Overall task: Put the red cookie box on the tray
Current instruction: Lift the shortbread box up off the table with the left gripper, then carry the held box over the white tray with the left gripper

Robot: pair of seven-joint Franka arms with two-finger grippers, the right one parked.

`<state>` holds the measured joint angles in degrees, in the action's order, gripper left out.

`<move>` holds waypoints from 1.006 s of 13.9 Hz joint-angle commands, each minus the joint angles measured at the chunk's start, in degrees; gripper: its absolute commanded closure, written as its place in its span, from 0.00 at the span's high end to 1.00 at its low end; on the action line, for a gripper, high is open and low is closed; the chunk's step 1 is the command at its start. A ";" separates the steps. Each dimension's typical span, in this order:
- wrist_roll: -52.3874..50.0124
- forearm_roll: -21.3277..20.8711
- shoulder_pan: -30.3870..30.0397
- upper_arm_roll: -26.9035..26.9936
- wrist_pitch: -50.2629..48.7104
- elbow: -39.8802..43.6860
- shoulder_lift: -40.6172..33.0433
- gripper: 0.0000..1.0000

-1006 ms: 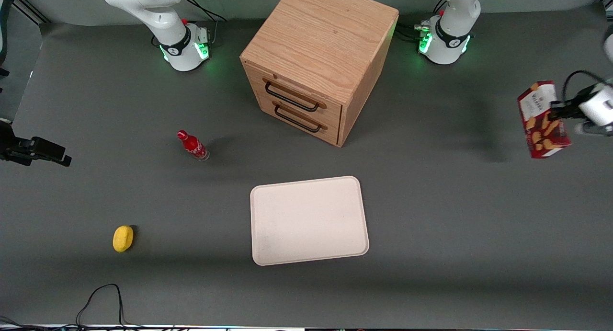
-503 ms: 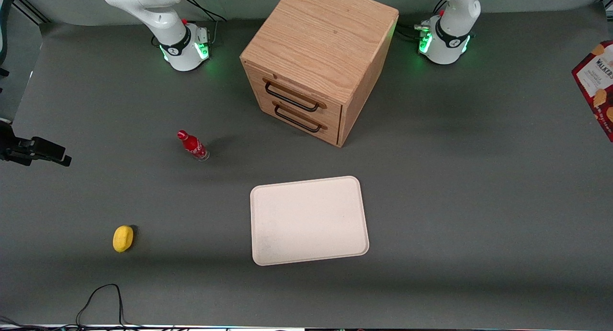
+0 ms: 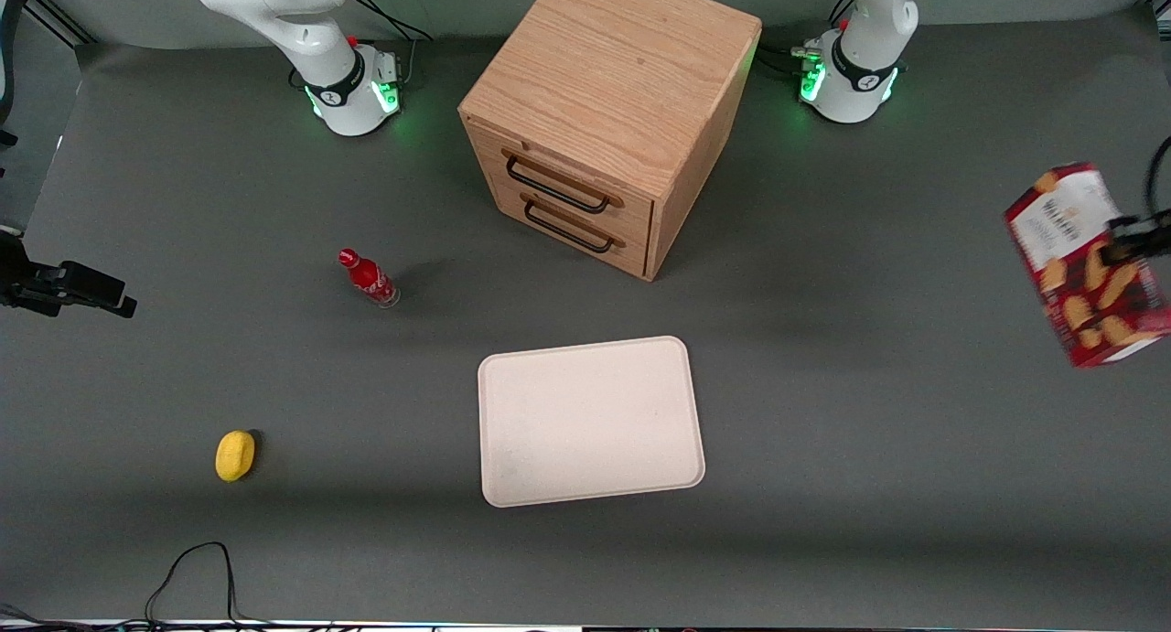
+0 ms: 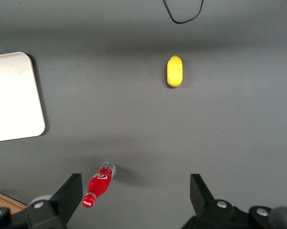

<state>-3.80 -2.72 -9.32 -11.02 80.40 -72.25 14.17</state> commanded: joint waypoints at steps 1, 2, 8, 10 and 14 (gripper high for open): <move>-11.37 -0.36 9.37 0.30 -3.59 12.02 8.92 0.00; -14.45 -0.36 12.63 0.30 -3.24 14.40 11.29 0.00; -22.38 -0.36 30.74 0.73 2.99 23.03 20.28 0.00; -25.89 -0.36 33.74 0.82 4.84 23.03 21.25 0.00; -26.43 -0.53 34.89 0.91 8.26 22.33 24.05 0.00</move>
<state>-29.67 -2.86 25.39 -11.04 87.08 -52.23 35.61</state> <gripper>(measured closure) 0.969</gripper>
